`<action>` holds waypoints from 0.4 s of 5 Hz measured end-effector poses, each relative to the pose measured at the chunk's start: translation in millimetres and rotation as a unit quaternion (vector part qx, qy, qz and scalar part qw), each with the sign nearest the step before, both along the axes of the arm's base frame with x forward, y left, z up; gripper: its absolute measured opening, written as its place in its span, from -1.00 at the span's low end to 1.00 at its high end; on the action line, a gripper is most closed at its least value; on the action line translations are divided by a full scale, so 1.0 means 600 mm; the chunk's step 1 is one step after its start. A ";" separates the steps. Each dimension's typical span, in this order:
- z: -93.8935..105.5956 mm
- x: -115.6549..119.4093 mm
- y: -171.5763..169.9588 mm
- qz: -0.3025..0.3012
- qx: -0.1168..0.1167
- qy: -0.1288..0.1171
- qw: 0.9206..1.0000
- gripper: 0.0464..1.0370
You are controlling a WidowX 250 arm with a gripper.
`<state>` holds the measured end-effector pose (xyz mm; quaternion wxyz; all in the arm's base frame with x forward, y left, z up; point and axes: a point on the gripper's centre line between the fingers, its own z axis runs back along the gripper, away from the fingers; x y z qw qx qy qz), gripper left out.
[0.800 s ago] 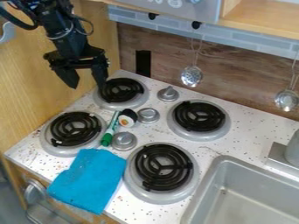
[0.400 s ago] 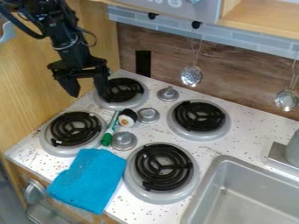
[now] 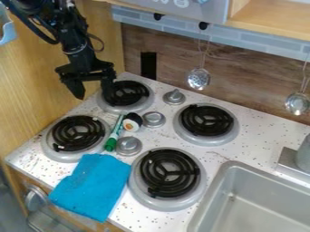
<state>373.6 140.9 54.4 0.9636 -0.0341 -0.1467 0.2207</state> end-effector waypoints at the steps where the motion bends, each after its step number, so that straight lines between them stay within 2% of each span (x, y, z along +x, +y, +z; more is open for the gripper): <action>1: -0.012 0.013 0.013 -0.008 0.016 0.004 1.000 0.93; 2: -0.028 0.021 0.017 -0.030 0.025 0.002 0.999 0.93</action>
